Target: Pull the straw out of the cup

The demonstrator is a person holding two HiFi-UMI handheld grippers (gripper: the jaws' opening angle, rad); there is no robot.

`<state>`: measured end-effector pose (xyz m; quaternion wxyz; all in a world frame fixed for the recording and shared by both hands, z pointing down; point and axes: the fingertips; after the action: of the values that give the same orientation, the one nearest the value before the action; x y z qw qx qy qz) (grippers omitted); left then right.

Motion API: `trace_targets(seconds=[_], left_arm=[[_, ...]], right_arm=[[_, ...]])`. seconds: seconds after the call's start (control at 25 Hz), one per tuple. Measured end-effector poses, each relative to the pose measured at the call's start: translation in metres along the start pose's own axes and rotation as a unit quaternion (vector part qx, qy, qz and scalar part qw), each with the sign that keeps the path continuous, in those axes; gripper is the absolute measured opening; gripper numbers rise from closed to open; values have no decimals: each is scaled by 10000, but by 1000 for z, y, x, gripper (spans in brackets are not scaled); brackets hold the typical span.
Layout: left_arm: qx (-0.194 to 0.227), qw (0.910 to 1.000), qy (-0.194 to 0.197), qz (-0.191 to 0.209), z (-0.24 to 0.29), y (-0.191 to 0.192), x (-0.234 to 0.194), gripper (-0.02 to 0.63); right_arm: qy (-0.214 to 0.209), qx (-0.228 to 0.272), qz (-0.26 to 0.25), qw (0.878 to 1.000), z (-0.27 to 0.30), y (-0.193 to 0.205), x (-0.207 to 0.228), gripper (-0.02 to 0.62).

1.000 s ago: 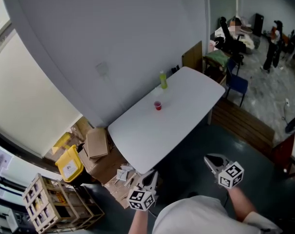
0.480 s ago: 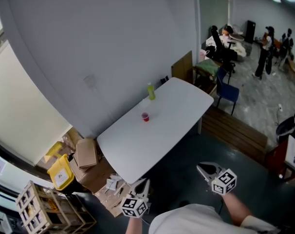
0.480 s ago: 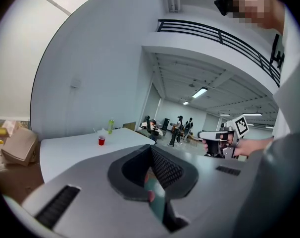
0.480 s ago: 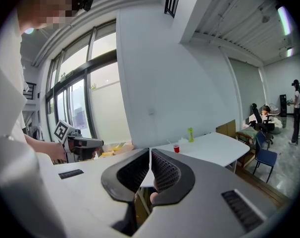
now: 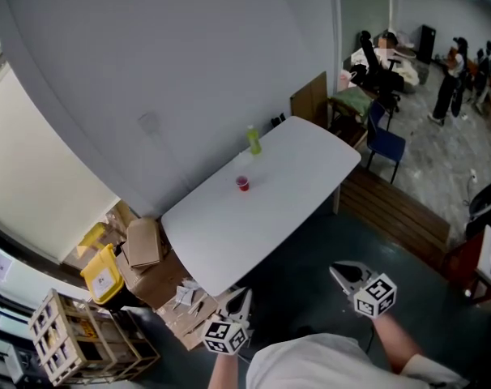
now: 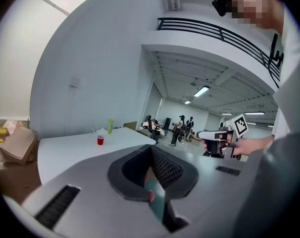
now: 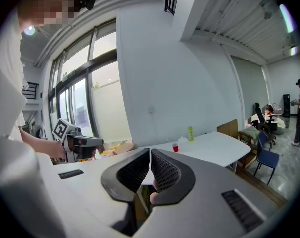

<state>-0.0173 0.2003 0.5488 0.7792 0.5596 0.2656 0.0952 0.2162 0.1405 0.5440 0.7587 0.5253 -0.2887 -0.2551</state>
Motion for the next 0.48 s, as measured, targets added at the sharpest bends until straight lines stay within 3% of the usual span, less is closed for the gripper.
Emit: trace_targets(seconds=[0.48], left_arm=[[-37,9999,153,-24,30,-11,-43,0]], right_arm=[[95,37,26,9999,47,-2,19,40]])
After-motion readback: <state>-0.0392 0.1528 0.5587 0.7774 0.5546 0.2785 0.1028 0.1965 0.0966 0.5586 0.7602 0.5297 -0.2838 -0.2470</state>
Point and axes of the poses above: the fingertips, and each gripper's own axes: z forward along the fingers, x to its right, y out of its underside, and after that the axes turned 5 degrees about y, right-handed
